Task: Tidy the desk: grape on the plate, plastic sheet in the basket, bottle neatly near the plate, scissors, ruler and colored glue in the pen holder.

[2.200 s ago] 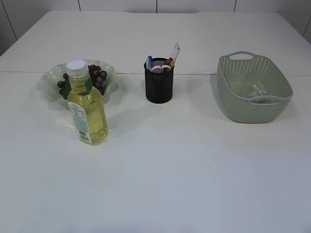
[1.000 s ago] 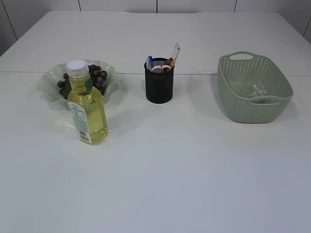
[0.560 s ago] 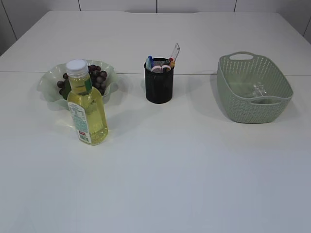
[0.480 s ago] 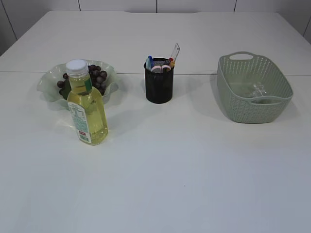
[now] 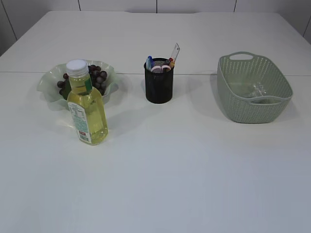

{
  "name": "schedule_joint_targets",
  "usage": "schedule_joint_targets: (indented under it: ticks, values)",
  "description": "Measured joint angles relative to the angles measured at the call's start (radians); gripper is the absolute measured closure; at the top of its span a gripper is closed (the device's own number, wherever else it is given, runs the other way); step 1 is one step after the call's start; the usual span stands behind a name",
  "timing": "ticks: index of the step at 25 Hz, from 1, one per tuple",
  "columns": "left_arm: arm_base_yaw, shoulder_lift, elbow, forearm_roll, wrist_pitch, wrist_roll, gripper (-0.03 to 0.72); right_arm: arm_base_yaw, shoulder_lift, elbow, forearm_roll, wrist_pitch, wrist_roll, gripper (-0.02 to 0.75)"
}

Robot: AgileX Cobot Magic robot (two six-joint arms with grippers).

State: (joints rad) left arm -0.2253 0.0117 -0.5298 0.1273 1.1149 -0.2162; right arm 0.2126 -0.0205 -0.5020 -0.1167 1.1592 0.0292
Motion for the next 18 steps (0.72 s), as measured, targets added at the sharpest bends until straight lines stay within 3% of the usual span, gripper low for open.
schedule_joint_targets:
  ticks: [6, 13, 18]
  values:
    - [0.0, 0.0, 0.0, 0.0, 0.0, 0.0, 0.38, -0.016, 0.0, 0.0, 0.0, -0.002, 0.0, 0.386]
    - [0.002, 0.0, 0.0, 0.0, 0.0, 0.0, 0.38, -0.166, 0.0, 0.0, 0.0, -0.002, 0.0, 0.386]
    - [0.051, 0.0, 0.0, 0.0, 0.0, 0.0, 0.38, -0.204, 0.0, 0.0, 0.0, -0.002, 0.0, 0.386]
